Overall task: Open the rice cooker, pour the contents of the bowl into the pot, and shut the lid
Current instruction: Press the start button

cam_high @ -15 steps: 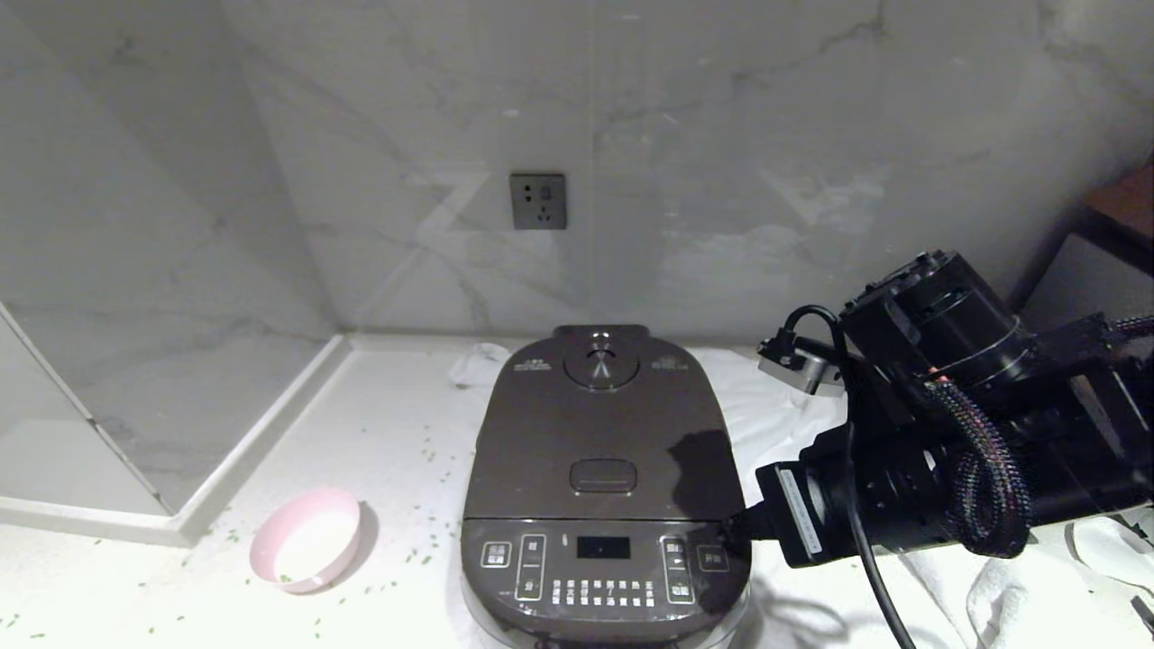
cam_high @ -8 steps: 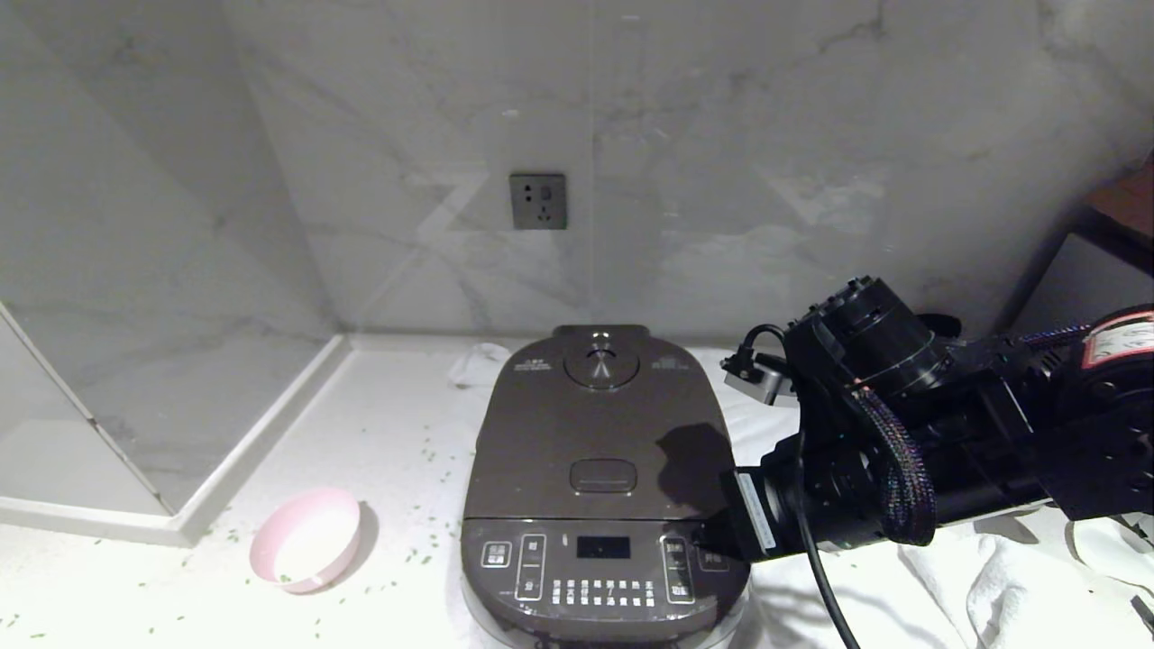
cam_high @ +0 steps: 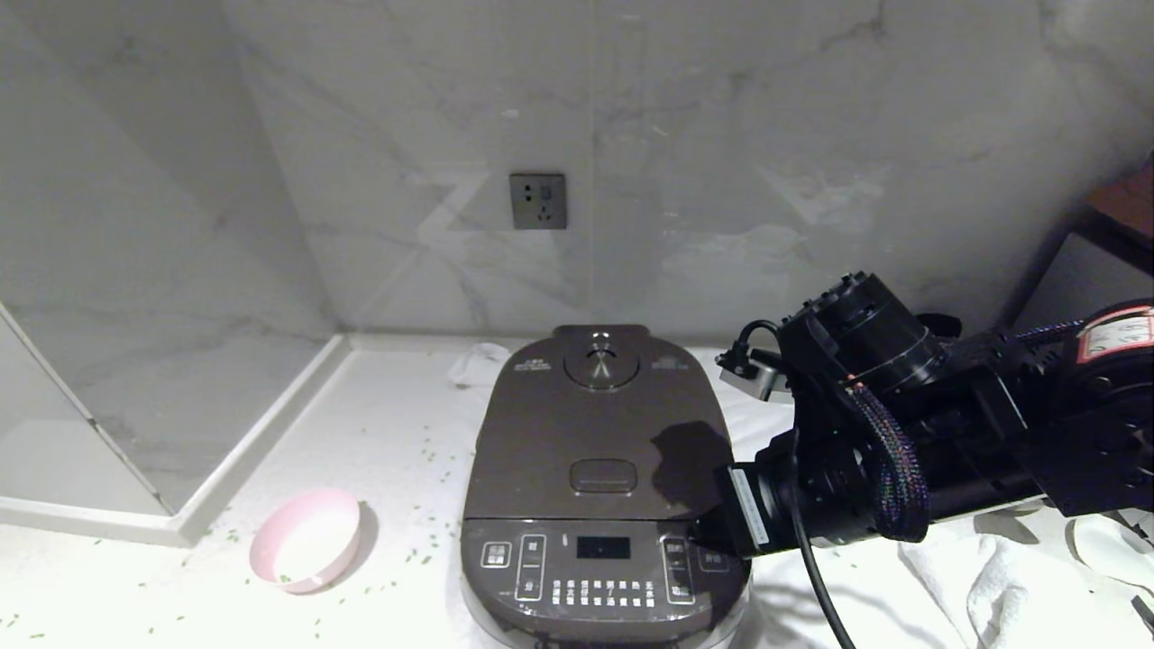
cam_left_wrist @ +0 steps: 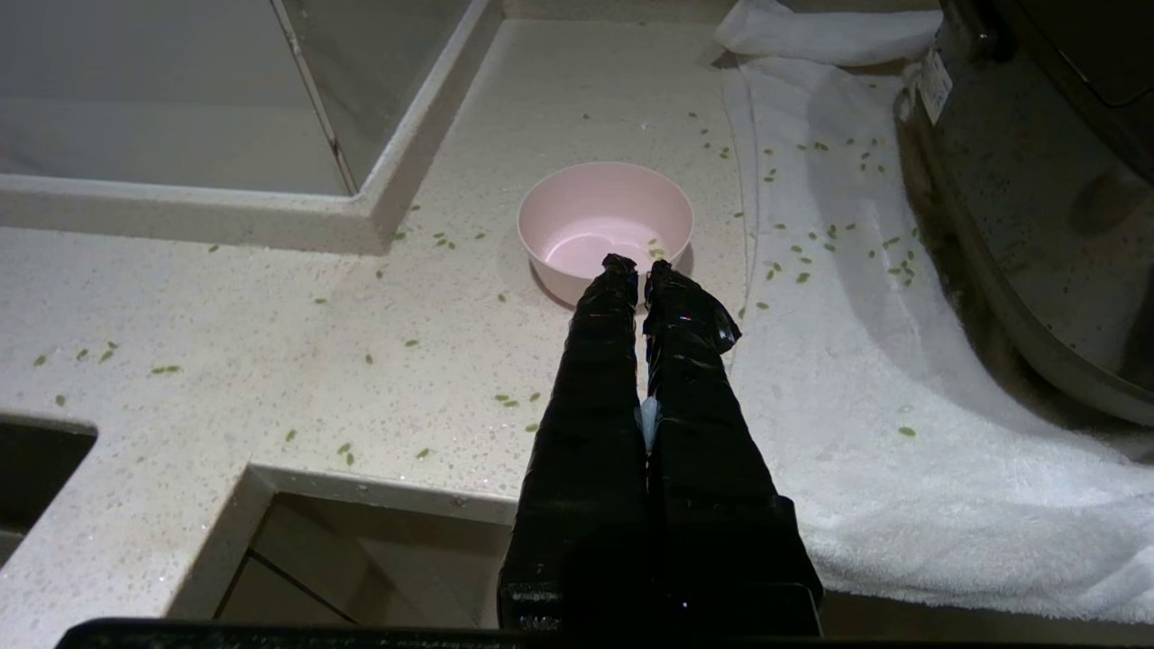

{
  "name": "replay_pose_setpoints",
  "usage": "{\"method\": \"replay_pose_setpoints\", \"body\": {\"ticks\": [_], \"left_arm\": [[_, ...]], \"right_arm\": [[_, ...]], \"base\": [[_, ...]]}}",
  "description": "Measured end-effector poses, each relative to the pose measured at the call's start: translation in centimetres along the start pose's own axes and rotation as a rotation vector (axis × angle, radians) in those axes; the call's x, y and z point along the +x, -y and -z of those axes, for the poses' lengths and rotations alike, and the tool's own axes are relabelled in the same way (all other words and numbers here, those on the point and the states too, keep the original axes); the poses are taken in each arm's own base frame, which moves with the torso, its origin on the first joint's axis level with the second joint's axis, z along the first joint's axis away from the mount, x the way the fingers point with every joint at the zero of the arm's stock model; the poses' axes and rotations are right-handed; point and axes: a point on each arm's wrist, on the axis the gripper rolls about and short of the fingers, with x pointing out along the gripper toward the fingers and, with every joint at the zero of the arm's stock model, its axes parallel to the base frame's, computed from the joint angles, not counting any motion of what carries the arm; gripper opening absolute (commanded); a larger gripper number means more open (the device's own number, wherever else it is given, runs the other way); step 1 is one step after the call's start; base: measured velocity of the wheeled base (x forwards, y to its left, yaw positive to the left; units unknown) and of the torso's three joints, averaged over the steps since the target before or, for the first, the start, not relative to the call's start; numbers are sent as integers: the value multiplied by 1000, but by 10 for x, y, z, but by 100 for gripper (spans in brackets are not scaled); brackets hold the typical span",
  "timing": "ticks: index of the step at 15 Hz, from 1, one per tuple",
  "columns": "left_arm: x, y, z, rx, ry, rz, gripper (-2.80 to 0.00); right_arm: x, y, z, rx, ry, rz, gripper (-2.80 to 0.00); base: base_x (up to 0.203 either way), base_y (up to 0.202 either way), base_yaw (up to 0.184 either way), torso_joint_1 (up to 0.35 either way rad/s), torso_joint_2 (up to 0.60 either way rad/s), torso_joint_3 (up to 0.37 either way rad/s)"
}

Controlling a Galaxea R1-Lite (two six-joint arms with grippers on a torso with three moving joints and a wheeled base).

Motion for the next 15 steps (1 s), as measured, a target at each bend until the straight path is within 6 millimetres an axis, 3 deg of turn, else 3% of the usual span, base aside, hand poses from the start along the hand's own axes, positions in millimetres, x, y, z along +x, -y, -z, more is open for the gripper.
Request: {"method": "replay_pose_setpoints", "body": {"ticks": [6, 15], "left_arm": [[0, 0, 0, -2, -1, -2, -280], [0, 0, 0, -8, 0, -2, -280]], "right_arm": [[-3, -8, 6, -4, -7, -19, -280], [0, 2, 9, 16, -23, 2, -280]], "base": [[0, 0, 0, 0, 0, 0], [0, 0, 0, 0, 0, 0]]}}
